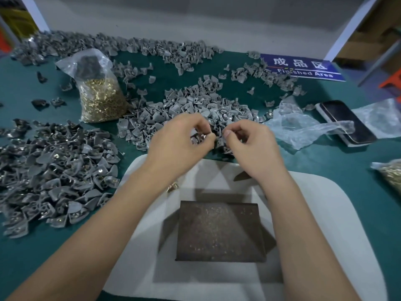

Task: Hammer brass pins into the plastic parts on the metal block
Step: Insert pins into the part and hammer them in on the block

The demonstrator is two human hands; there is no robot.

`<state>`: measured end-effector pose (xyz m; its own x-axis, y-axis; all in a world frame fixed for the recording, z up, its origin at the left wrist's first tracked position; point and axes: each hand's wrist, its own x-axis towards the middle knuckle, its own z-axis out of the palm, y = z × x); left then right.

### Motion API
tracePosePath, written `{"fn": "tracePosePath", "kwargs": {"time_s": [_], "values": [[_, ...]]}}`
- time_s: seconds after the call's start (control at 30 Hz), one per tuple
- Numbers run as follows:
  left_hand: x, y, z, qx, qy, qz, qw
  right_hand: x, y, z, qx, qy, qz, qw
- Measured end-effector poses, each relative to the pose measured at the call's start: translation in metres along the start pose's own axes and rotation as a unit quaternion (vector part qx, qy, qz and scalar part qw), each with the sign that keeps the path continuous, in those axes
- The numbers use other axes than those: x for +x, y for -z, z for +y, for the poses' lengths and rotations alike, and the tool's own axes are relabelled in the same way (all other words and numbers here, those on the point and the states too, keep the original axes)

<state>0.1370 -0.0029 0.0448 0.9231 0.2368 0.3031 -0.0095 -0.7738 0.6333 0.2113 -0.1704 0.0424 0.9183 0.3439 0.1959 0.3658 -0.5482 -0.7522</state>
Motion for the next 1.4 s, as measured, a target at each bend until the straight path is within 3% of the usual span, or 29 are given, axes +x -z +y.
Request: {"fn": "tracePosePath", "kwargs": {"time_s": [0.13, 0.3, 0.47, 0.7, 0.83, 1.07, 1.2, 1.4], "values": [[-0.001, 0.021, -0.019, -0.129, 0.030, -0.012, 0.991, -0.004, -0.007, -0.005, -0.006, 0.027, -0.037, 0.999], [-0.013, 0.026, -0.043, -0.197, 0.075, 0.020, 0.977, -0.012, -0.012, -0.018, -0.047, 0.108, -0.272, 0.955], [-0.018, 0.024, -0.040, -0.319, 0.089, 0.053, 0.942, -0.020, -0.027, -0.029, -0.040, 0.127, -0.371, 0.919], [-0.021, 0.023, -0.039, -0.380, 0.150, 0.020, 0.912, -0.016, -0.044, -0.027, -0.057, 0.141, -0.338, 0.929], [-0.021, 0.018, -0.040, -0.362, 0.149, 0.043, 0.919, -0.017, -0.047, -0.026, -0.105, 0.164, -0.284, 0.939], [-0.021, 0.014, -0.039, -0.400, 0.173, 0.059, 0.898, -0.023, -0.045, -0.034, -0.151, 0.189, -0.289, 0.927], [-0.020, 0.013, -0.039, -0.429, 0.189, 0.058, 0.881, -0.024, -0.038, -0.033, -0.111, 0.172, -0.293, 0.934], [-0.022, 0.009, -0.040, -0.398, 0.154, 0.057, 0.903, -0.024, -0.035, -0.035, -0.090, 0.174, -0.311, 0.930]]}}
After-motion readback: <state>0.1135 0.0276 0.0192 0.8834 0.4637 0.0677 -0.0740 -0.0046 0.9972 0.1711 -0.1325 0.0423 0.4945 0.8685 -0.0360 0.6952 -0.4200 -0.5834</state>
